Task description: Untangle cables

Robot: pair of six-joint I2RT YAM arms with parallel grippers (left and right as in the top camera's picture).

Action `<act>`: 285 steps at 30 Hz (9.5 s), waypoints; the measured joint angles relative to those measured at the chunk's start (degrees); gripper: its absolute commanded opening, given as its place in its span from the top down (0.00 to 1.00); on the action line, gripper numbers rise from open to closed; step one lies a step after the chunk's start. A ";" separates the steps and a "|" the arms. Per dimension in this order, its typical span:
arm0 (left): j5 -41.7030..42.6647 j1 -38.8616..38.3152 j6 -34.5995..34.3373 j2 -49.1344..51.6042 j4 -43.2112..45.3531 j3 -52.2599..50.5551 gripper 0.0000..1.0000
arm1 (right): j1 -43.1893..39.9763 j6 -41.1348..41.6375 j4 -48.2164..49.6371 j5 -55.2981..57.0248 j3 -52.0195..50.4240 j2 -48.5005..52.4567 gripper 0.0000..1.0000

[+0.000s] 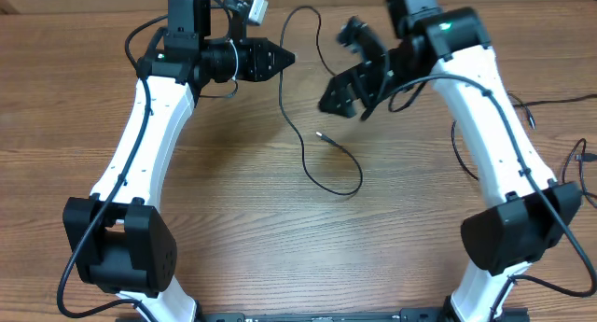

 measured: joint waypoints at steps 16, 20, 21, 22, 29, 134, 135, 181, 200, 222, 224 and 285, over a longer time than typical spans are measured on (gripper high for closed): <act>6.60 -2.27 -11.69 0.00 7.69 0.02 0.96 | 11.04 -1.66 5.03 -0.20 0.00 0.00 0.30; 6.86 -2.80 -12.46 0.02 7.69 0.02 0.96 | 11.52 -1.42 5.05 -0.26 0.00 -0.04 0.76; 6.97 -2.78 -12.52 0.02 7.65 0.02 0.96 | 11.50 -1.38 5.07 -0.31 0.00 -0.04 0.86; 7.02 -2.80 -12.52 0.02 7.65 0.02 0.96 | 11.50 -1.16 4.92 -0.24 0.00 -0.04 0.92; 6.99 -2.71 -12.50 0.02 7.37 0.02 0.94 | 11.50 0.33 4.44 -0.09 0.00 -0.04 0.96; -20.09 -7.34 34.32 0.17 -32.50 0.31 0.00 | -38.25 24.09 45.42 55.10 18.08 16.37 0.96; -20.09 -7.34 34.32 0.17 -32.46 0.31 0.00 | -38.45 24.11 45.40 55.08 18.05 16.98 0.96; -32.06 -7.34 34.34 0.17 -32.33 0.31 0.00 | -38.45 24.39 18.67 22.71 16.33 0.61 0.00; -32.09 -7.34 34.34 0.17 -32.33 0.31 0.00 | -36.92 24.44 -8.57 5.79 16.28 -3.06 0.00; -32.09 -7.34 34.34 0.17 -32.33 0.31 0.00 | -36.92 24.57 -11.43 5.42 16.28 -3.06 0.00; -32.09 -7.34 34.34 0.17 -32.33 0.31 0.00 | -36.92 24.57 -11.41 5.42 16.28 -3.06 0.00; -32.09 -7.34 34.36 0.17 -33.18 0.31 0.00 | -36.92 24.57 -11.45 5.40 16.28 -3.06 0.00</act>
